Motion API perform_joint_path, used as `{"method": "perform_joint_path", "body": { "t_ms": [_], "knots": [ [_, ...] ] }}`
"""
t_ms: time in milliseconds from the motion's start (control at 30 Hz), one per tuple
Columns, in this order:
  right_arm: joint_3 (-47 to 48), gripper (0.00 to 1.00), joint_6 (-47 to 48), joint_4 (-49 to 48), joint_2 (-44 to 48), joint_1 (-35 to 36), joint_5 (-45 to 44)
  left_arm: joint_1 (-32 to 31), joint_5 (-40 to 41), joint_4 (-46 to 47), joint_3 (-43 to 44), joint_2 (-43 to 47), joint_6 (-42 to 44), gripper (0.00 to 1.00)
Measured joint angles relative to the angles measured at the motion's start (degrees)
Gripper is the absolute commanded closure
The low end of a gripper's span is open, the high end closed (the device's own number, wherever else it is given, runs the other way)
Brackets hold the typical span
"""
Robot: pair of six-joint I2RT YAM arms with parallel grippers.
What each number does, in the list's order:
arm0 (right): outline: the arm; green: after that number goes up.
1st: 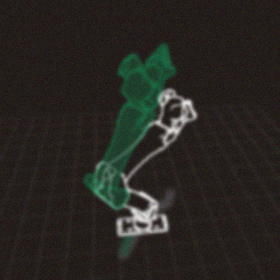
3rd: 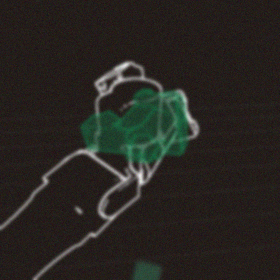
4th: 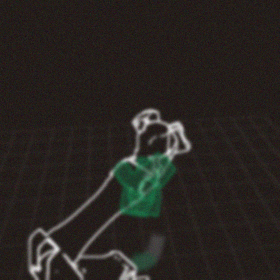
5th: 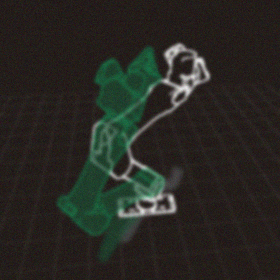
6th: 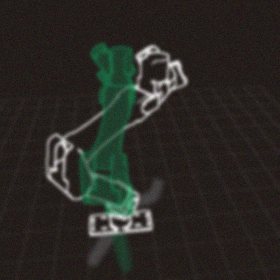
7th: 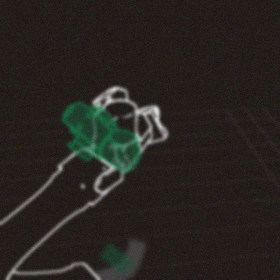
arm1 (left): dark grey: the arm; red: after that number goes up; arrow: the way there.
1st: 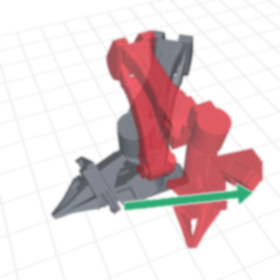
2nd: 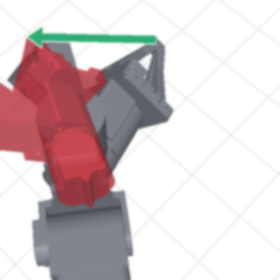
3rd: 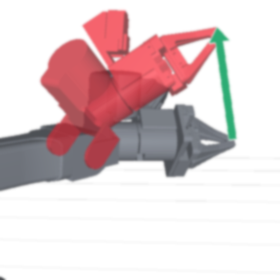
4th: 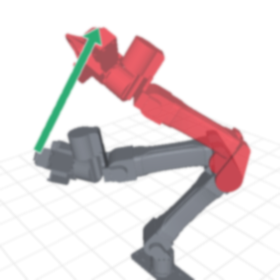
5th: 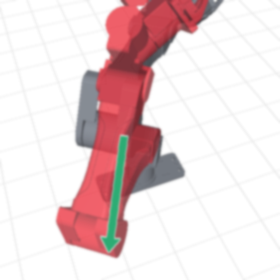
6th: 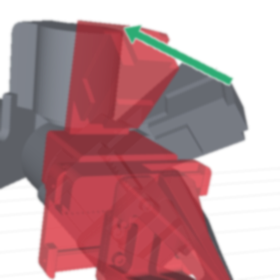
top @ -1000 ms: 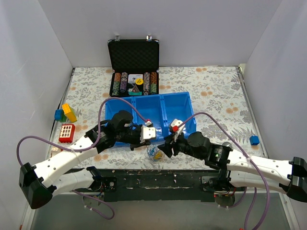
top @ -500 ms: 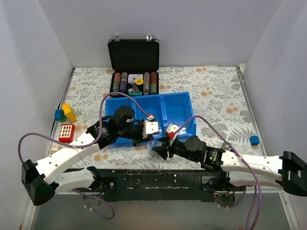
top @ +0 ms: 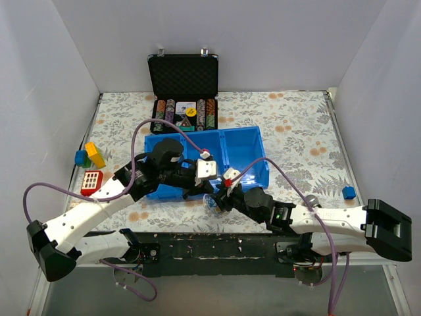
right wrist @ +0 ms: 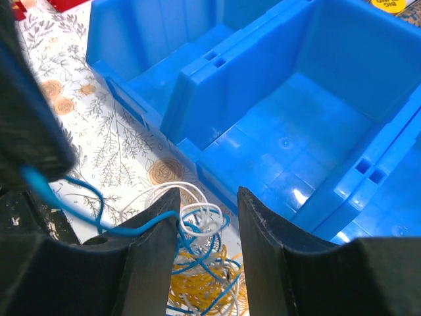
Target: Untangle the cables
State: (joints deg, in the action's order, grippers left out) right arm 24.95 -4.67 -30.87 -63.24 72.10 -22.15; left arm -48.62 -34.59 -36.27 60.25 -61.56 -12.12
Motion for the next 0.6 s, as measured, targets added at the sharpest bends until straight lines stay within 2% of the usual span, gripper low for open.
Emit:
{"method": "perform_joint_path", "body": {
  "t_ms": [333, 467, 600],
  "knots": [
    [1.18, 0.53, -0.85, -1.55, -6.99, 0.09, 3.13, 0.02, -2.34, -3.34, 5.86, 0.04, -4.04, 1.00],
    [0.96, 0.52, -2.43, -4.17, -6.97, 0.09, 3.28, 0.09, 0.31, -5.88, 12.09, -0.76, -4.31, 1.00],
    [-1.01, 0.52, -2.97, -3.52, -7.87, 0.59, 3.48, 0.13, 3.06, -4.00, 21.99, -2.78, -3.85, 1.00]
  ]
}}
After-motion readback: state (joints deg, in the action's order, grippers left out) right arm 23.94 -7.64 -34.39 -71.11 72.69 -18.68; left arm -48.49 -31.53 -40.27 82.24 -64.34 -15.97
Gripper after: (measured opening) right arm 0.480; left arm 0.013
